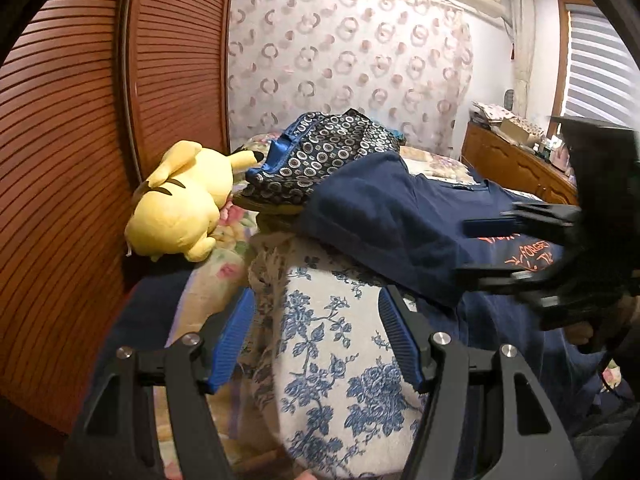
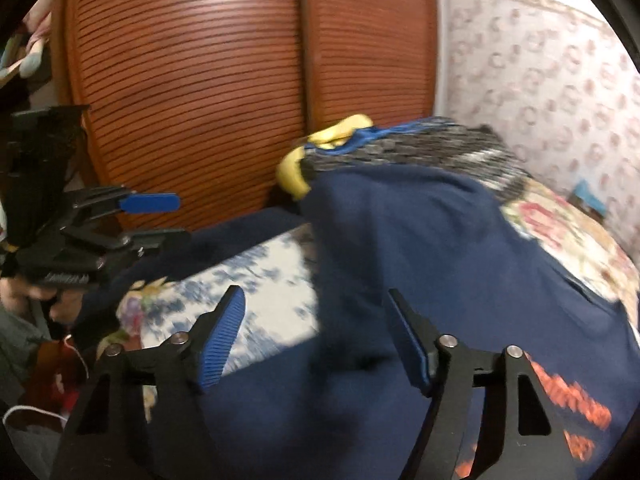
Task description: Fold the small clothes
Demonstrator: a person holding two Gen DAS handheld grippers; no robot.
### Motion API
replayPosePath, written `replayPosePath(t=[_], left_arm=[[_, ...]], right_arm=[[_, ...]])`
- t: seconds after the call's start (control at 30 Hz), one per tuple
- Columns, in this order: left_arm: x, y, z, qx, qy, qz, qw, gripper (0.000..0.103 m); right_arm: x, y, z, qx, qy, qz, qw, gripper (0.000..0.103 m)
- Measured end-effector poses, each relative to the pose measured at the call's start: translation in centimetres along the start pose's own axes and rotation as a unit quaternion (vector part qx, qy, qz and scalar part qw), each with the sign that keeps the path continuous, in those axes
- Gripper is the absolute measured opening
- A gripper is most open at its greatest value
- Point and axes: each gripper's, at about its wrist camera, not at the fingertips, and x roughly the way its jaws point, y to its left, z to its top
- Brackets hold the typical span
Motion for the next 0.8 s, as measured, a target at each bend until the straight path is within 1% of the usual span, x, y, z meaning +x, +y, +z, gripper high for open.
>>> replayPosePath(t=[0.13, 0.17, 0.2, 0.23, 0.37, 0.43, 0.47, 0.5, 0.53, 0.57, 0.6, 0.7, 0.8], left_arm=[[-0.4, 0.2, 0.0, 0.0, -0.006, 0.002, 1.0, 0.064], [-0.6, 0.2, -0.1, -0.001, -0.007, 0.002, 1.0, 0.064], [-0.6, 0.3, -0.1, -0.003, -0.009, 0.002, 1.0, 0.064], [-0.7, 0.4, -0.1, -0.005, -0.008, 0.004, 0.9999, 0.064], [-0.5, 0.3, -0.3, -0.007, -0.007, 0.003, 0.9999, 0.064], [-0.3, 0.3, -0.4, -0.007, -0.005, 0.003, 1.0, 0.064], [-0.1, 0.2, -0.4, -0.007, -0.004, 0.001, 1.0, 0.064], [-0.1, 0.0, -0.5, -0.006, -0.004, 0.0, 1.0, 0.064], [-0.1, -0.1, -0.5, -0.006, -0.004, -0.001, 1.0, 0.064], [-0.1, -0.3, -0.5, -0.004, -0.004, -0.002, 1.0, 0.064], [-0.1, -0.5, -0.5, -0.003, -0.004, -0.002, 1.0, 0.064], [0.1, -0.9, -0.5, -0.001, -0.003, -0.006, 1.0, 0.064], [0.4, -1.4, -0.6, 0.0, -0.001, -0.012, 0.9999, 0.064]], right_arm=[[4.8, -0.1, 0.1, -0.015, 0.053, -0.02, 0.998, 0.067], [5.3, -0.4, 0.0, -0.014, 0.061, -0.023, 0.998, 0.064], [5.9, -0.6, -0.3, -0.014, 0.071, -0.027, 0.997, 0.058], [6.6, -1.0, -0.5, -0.014, 0.079, -0.033, 0.996, 0.056], [8.0, -1.5, -1.0, -0.012, 0.1, -0.045, 0.994, 0.053], [8.2, -1.4, -1.0, -0.018, 0.101, -0.049, 0.993, 0.052], [8.5, -1.3, -0.9, -0.018, 0.103, -0.048, 0.993, 0.047], [8.5, -1.4, -0.9, -0.019, 0.103, -0.05, 0.993, 0.035], [8.5, -1.5, -0.8, -0.021, 0.103, -0.057, 0.993, 0.027], [8.6, -1.7, -0.7, -0.022, 0.105, -0.063, 0.992, 0.015], [8.5, -1.9, -0.7, -0.02, 0.106, -0.063, 0.992, 0.008], [7.6, -2.5, -0.5, -0.012, 0.097, -0.06, 0.993, 0.002], [4.7, -3.7, 0.3, 0.017, 0.045, -0.05, 0.998, 0.001]])
